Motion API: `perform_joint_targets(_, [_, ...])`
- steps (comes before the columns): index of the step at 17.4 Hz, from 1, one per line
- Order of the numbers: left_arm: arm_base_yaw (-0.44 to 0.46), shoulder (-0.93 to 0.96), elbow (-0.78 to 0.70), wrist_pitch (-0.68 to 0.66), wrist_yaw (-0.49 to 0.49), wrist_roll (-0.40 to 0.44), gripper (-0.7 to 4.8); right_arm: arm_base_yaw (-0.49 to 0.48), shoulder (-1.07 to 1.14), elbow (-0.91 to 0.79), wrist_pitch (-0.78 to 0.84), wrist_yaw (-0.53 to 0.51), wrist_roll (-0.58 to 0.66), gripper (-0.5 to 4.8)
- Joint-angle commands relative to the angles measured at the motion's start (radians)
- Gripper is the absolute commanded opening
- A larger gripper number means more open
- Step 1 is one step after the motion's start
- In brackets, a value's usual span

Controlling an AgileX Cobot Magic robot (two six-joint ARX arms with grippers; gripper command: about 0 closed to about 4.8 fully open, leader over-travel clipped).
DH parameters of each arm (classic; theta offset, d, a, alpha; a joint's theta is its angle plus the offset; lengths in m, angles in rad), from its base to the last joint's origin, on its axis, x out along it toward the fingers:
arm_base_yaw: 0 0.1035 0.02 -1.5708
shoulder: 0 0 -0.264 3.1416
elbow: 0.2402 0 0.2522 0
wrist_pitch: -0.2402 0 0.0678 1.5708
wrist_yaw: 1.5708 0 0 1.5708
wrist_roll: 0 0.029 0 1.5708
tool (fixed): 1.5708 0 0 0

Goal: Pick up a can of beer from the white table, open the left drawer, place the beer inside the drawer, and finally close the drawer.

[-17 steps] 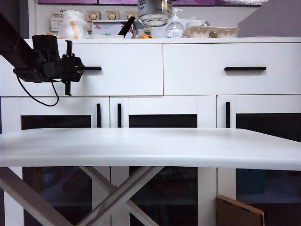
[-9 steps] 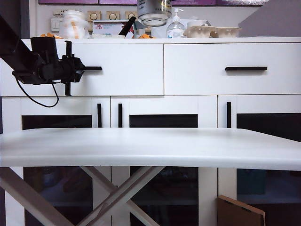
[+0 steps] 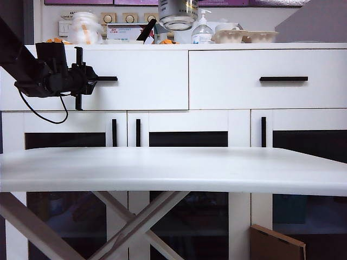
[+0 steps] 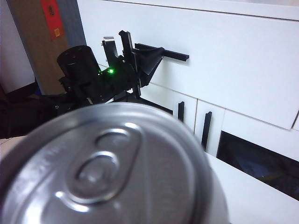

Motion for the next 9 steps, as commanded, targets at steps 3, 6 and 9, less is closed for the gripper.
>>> perform_joint_targets(3, [-0.006, -0.058, 0.034, -0.006, -0.025, -0.071, 4.59, 0.001, -0.013, 0.015, 0.055, 0.002, -0.003, 0.40])
perform_joint_targets(6, [-0.006, -0.058, 0.055, -0.030, -0.027, -0.072, 4.57, 0.001, -0.013, 0.015, 0.055, 0.002, -0.003, 0.40])
perform_joint_targets(9, [-0.007, -0.058, 0.117, -0.193, -0.031, -0.070, 4.52, 0.001, -0.013, 0.016, 0.055, 0.001, -0.003, 0.40])
